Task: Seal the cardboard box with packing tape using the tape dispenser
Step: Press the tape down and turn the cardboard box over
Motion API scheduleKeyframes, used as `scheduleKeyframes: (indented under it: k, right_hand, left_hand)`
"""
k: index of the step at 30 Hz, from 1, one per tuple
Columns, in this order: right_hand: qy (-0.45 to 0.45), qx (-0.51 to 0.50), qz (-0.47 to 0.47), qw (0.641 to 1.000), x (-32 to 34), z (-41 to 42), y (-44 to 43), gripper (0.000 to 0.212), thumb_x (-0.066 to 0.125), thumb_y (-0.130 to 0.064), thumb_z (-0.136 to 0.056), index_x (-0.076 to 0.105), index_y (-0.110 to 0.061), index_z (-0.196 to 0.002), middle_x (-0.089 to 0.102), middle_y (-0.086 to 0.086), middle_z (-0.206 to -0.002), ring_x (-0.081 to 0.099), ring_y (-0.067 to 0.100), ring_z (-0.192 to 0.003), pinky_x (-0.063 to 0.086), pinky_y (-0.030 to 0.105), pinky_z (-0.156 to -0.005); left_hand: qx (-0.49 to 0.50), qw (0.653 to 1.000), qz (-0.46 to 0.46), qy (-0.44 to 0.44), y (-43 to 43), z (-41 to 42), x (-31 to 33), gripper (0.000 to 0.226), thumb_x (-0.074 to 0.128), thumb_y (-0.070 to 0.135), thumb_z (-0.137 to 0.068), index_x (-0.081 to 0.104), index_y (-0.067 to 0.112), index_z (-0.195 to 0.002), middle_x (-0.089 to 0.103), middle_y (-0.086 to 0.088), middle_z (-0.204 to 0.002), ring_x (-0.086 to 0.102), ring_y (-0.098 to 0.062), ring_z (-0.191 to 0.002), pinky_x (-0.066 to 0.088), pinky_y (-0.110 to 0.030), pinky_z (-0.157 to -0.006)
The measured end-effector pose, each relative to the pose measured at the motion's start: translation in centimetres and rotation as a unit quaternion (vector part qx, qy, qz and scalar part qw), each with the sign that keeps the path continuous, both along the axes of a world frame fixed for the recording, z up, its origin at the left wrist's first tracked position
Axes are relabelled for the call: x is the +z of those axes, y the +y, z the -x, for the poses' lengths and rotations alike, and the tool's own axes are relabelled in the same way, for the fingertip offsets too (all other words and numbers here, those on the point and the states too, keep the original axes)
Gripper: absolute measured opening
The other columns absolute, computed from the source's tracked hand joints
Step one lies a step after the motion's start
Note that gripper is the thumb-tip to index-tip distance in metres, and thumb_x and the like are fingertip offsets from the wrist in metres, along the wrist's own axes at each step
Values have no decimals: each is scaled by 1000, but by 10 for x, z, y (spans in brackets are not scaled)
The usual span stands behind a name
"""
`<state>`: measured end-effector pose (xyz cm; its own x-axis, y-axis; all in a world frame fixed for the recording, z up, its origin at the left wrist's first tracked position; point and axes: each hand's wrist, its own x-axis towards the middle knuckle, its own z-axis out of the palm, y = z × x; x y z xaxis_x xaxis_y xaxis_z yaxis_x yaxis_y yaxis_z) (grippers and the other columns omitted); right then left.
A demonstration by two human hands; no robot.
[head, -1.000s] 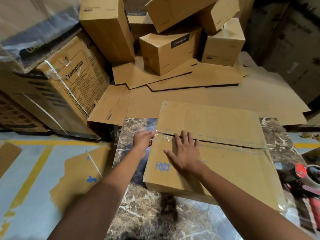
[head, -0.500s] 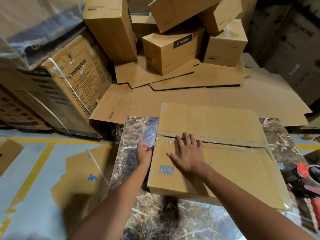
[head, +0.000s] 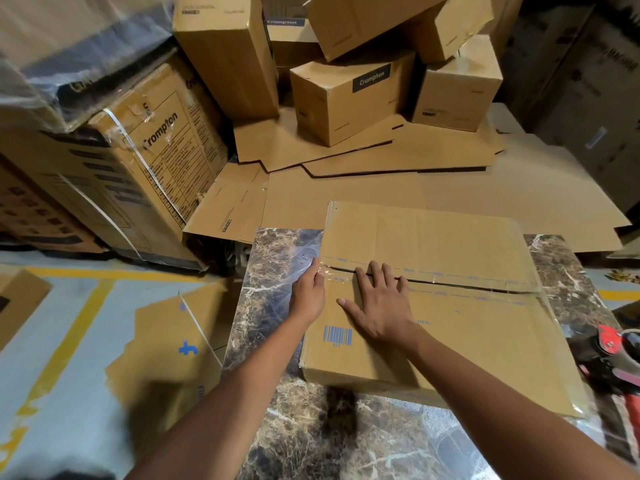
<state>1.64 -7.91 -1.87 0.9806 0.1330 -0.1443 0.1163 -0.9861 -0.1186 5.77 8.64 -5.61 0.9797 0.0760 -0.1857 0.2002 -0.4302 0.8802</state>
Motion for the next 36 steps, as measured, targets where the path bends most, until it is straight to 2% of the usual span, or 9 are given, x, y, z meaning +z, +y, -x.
scheduleKeyframes:
  k: [9, 12, 15, 17, 19, 22, 26, 32, 36]
  right_hand:
    - [30, 83, -16, 996, 10, -7, -9, 100, 4, -86, -75, 21, -26, -153, 13, 8, -163, 8, 30, -151, 11, 58, -118]
    - [2, 81, -36, 996, 16, -14, -7, 80, 19, -81, -83, 45, -28, -136, 39, 5, -149, 31, 25, -141, 26, 55, -112]
    - [-69, 22, -50, 996, 18, -12, 7, 56, 33, -66, -91, 56, -22, -118, 55, 7, -130, 47, 26, -125, 34, 50, -104]
    - [-72, -5, -68, 995, 12, -3, 19, 59, 29, -65, -92, 54, -20, -121, 50, 11, -136, 41, 28, -132, 31, 53, -108]
    - [-40, -12, -71, 997, 4, 10, 27, 74, 22, -71, -91, 42, -18, -139, 30, 17, -156, 20, 31, -148, 16, 59, -117]
    - [-2, -4, -54, 999, -2, 22, 28, 96, 14, -81, -85, 11, -16, -156, -2, 15, -164, -8, 31, -151, -3, 58, -120]
    - [38, 28, -30, 998, 4, 22, 20, 112, 15, -91, -74, -3, -18, -157, -14, 14, -163, -17, 31, -150, -5, 59, -119]
    - [84, 80, 1, 993, 17, 0, 7, 112, 46, -80, -74, 1, -18, -157, -10, 12, -164, -9, 30, -151, 1, 64, -117]
    - [86, 105, 21, 990, 19, -2, -23, 105, 48, -71, -75, -3, -29, -157, -14, 5, -164, -11, 26, -152, -1, 66, -115]
  left_hand:
    - [93, 995, -3, 17, -7, 36, 5, 45, 35, 28, -105, 40, 15, -148, 51, -8, -143, 46, -27, -132, 37, -33, -105]
    - [81, 996, -28, 20, -11, 61, 16, 49, 32, 34, -106, 33, 17, -151, 55, -13, -137, 51, -30, -124, 40, -33, -93]
    - [22, 999, -28, 13, -7, 78, 25, 72, 21, 63, -96, 52, 14, -138, 65, -13, -116, 58, -34, -115, 46, -40, -92]
    - [25, 997, -71, -19, 3, 75, 30, 69, 20, 58, -98, 56, 11, -134, 67, -14, -104, 61, -36, -110, 48, -40, -88]
    - [28, 988, -142, -57, 17, 58, 30, 52, 28, 41, -104, 42, 13, -146, 58, -15, -134, 52, -34, -126, 44, -41, -100]
    - [-138, 946, -264, -130, 38, 15, 32, 53, 37, 9, -102, 24, 16, -153, 18, -1, -161, 16, -20, -149, 19, -39, -121]
    - [-314, 842, -417, -137, 50, -23, 37, 97, 38, -18, -79, 1, 30, -154, -12, 7, -161, -14, -13, -148, -2, -41, -123]
    - [-295, 792, -510, -159, 51, -19, 30, 90, 45, -8, -84, 0, 24, -155, -6, -2, -163, -6, -19, -150, 1, -45, -123]
    - [-277, 765, -552, -181, 42, 4, 40, 65, 44, 39, -96, 23, 18, -153, 28, -12, -156, 30, -28, -141, 28, -55, -111]
